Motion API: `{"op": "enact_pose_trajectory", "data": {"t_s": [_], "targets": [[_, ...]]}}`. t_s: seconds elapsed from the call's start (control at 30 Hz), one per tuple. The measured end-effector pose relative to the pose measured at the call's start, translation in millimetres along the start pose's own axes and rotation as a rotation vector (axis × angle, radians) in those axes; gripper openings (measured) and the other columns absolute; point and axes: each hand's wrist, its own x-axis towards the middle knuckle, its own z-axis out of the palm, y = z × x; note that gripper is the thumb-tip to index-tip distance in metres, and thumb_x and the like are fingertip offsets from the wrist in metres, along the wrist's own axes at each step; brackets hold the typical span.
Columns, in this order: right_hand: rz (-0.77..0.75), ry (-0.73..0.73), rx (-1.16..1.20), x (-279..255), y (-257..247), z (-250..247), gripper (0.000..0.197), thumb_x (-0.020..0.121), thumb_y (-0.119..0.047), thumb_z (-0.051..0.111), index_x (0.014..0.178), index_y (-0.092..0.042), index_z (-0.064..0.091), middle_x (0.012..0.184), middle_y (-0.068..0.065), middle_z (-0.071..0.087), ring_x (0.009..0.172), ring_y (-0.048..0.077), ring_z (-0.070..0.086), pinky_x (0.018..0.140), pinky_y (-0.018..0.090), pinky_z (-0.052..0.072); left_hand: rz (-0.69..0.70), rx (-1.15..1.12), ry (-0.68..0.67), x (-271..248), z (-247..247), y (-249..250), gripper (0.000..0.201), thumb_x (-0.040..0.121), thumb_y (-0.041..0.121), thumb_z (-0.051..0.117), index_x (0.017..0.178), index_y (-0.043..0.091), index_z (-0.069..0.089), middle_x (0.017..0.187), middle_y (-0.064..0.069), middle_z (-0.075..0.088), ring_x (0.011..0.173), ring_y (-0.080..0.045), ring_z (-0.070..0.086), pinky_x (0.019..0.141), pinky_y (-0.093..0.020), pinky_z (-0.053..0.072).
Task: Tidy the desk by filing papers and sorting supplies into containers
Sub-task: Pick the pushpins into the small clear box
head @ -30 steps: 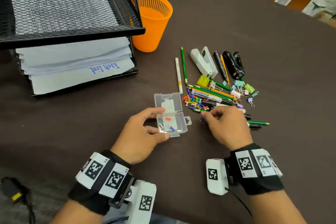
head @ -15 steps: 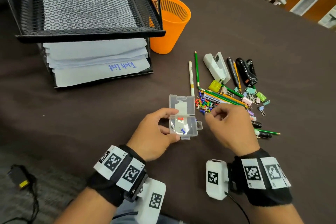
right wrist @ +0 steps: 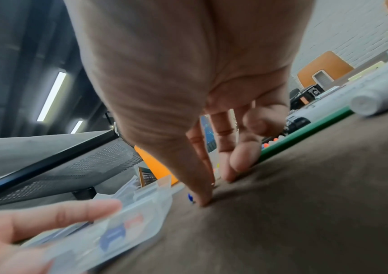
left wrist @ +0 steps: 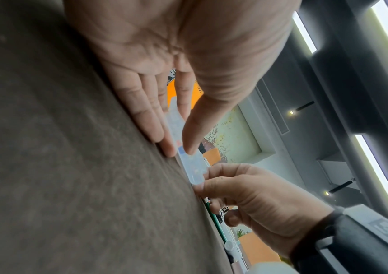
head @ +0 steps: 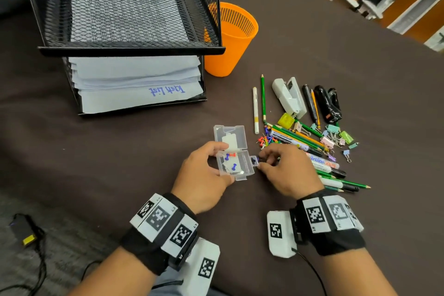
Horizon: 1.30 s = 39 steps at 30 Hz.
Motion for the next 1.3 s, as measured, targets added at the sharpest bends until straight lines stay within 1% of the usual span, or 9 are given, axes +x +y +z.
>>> {"op": "enact_pose_trajectory", "data": {"t_s": [0.13,0.27,0.47,0.57,0.7,0.8,0.9,1.03,1.3], "targets": [[-0.081,-0.024,-0.046,0,-2,-1,0.011,0.082,-0.027,0.072,0.089,-0.035,0.069,0.084,-0.013,0.063,0.072,0.004,0.054,0.065,0.025,0.043,-0.003,0.013,-0.017,2,-2,0,0.060,0.072,0.000,0.079,0.120,0.031,0.061,0.109,0.021,0.058,0.073,-0.013,0.073,0.076,-0.029,0.058],[-0.125,-0.037,-0.085,1,-4,-2,0.014,0.085,-0.030,0.069,0.097,-0.038,0.072,0.094,-0.015,0.061,0.081,0.009,0.056,0.075,0.030,0.049,-0.003,0.010,-0.020,2,-3,-2,0.061,0.072,0.000,0.079,0.120,0.033,0.060,0.111,0.019,0.058,0.073,-0.012,0.073,0.074,-0.029,0.057],[-0.053,0.024,-0.040,-2,4,-6,0.014,0.085,-0.022,0.068,0.076,-0.032,0.064,0.082,-0.012,0.066,0.076,0.015,0.061,0.077,0.039,0.054,-0.008,0.029,-0.044,2,-3,-1,0.061,0.074,0.002,0.079,0.123,0.033,0.059,0.110,0.023,0.057,0.073,-0.011,0.073,0.079,-0.033,0.059],[-0.089,0.163,0.110,-9,2,-12,0.015,0.083,-0.013,0.068,0.076,-0.025,0.063,0.072,-0.012,0.064,0.062,0.011,0.057,0.067,0.032,0.052,-0.001,0.027,-0.062,3,-3,-1,0.062,0.075,0.003,0.079,0.123,0.035,0.058,0.114,0.019,0.058,0.071,-0.008,0.072,0.073,-0.029,0.059],[-0.194,0.118,0.362,-20,-17,-16,0.010,0.083,-0.014,0.075,0.085,-0.022,0.071,0.074,-0.007,0.068,0.059,0.003,0.055,0.061,0.013,0.047,0.028,0.034,-0.063,4,-2,-4,0.063,0.072,0.005,0.082,0.122,0.036,0.059,0.118,0.015,0.060,0.068,-0.012,0.072,0.074,-0.034,0.060],[-0.121,0.211,0.435,-7,-13,-17,0.010,0.083,-0.018,0.077,0.088,-0.026,0.074,0.075,-0.008,0.071,0.063,0.012,0.063,0.067,0.028,0.055,0.028,0.034,-0.056,4,-1,-3,0.063,0.072,0.004,0.082,0.122,0.036,0.059,0.118,0.015,0.060,0.069,-0.014,0.073,0.080,-0.038,0.060],[-0.018,0.290,0.296,12,-4,-14,0.016,0.084,-0.017,0.074,0.075,-0.029,0.069,0.069,-0.010,0.066,0.069,0.016,0.062,0.071,0.031,0.052,0.019,0.017,-0.041,5,-2,-4,0.062,0.073,0.002,0.080,0.121,0.034,0.059,0.118,0.014,0.060,0.071,-0.016,0.073,0.076,-0.034,0.059],[0.107,0.187,0.015,23,-7,-5,0.016,0.081,-0.033,0.075,0.070,-0.027,0.066,0.071,-0.004,0.067,0.076,0.022,0.064,0.073,0.033,0.054,0.012,0.010,-0.038,5,-3,-4,0.060,0.074,0.002,0.080,0.121,0.032,0.059,0.116,0.015,0.061,0.072,-0.018,0.073,0.062,-0.026,0.052],[0.109,0.113,-0.165,25,-13,-7,0.010,0.084,-0.029,0.069,0.093,-0.027,0.075,0.092,-0.002,0.071,0.092,0.024,0.065,0.078,0.031,0.052,0.006,-0.012,-0.026,7,-3,-5,0.060,0.073,0.003,0.082,0.121,0.032,0.060,0.116,0.014,0.061,0.062,-0.008,0.069,0.060,-0.019,0.045]]}}
